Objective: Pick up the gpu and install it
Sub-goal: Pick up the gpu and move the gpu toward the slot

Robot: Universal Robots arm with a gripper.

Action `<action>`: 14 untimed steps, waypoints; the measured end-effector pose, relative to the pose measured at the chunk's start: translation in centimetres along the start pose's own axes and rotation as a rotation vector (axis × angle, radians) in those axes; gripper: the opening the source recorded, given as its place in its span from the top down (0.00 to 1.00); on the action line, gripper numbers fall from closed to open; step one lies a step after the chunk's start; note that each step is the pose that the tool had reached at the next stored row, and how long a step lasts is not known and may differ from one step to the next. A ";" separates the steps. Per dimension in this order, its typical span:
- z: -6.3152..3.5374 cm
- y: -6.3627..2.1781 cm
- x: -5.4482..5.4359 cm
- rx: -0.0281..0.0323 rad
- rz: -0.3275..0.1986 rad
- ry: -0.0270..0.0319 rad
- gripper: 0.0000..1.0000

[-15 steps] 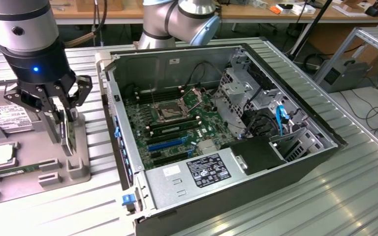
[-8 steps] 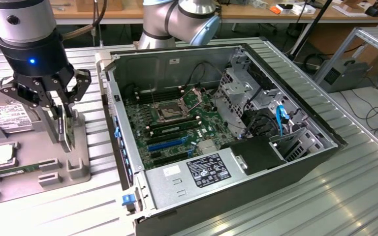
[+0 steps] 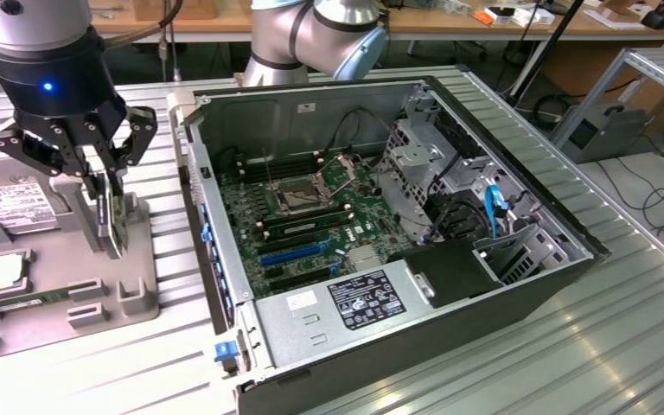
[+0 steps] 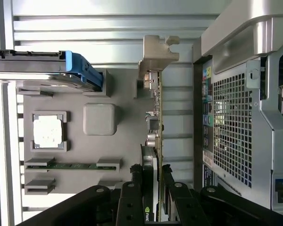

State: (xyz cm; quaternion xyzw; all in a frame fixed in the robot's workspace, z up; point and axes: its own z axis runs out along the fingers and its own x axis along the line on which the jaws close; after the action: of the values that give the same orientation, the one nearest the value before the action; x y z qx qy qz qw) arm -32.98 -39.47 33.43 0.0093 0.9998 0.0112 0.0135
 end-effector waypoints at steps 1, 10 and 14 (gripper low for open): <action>-0.22 0.00 0.0 0.0000 0.000 0.0000 0.73; -2.43 0.06 -0.1 -0.0004 0.000 0.0000 0.73; -3.32 0.08 -0.1 -0.0005 0.000 0.0000 0.73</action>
State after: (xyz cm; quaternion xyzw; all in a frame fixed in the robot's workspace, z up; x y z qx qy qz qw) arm -32.98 -39.47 36.75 0.0093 0.9998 0.0115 0.0135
